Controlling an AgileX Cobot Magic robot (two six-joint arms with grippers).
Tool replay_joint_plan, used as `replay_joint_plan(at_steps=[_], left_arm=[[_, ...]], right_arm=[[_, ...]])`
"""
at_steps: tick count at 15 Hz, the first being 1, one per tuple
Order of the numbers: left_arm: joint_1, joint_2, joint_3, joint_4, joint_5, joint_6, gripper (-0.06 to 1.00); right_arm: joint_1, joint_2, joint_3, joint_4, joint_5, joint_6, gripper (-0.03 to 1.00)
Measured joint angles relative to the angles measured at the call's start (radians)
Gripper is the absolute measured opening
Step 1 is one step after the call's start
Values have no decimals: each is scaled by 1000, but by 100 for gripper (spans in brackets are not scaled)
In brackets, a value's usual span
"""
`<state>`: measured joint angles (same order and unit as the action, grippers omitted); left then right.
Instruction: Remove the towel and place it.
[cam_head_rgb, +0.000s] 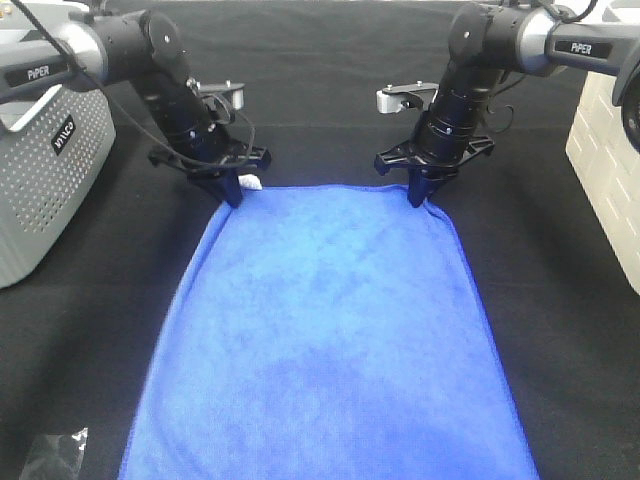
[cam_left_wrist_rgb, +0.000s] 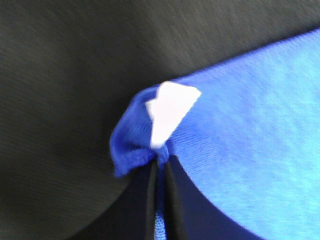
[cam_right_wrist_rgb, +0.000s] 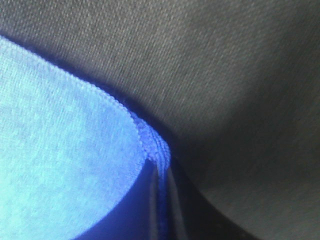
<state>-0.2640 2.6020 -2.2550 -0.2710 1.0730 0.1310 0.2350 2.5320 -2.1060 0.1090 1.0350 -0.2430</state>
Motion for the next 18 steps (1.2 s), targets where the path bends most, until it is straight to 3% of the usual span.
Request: replay_joint_plan(at_steps=[2,8,18], left_arm=[[-1,0,-83,63,-14,0,2],[-1,-2,-132,72,-201,60,2],[-1,-2,-132,137,-556,182,1]], right_arm=[[3,-30,-11,-56,-78,-22,0],[3,-44,-192,-138,-199,-29,0],[3,-41,-195,-204,-408,-29,0]])
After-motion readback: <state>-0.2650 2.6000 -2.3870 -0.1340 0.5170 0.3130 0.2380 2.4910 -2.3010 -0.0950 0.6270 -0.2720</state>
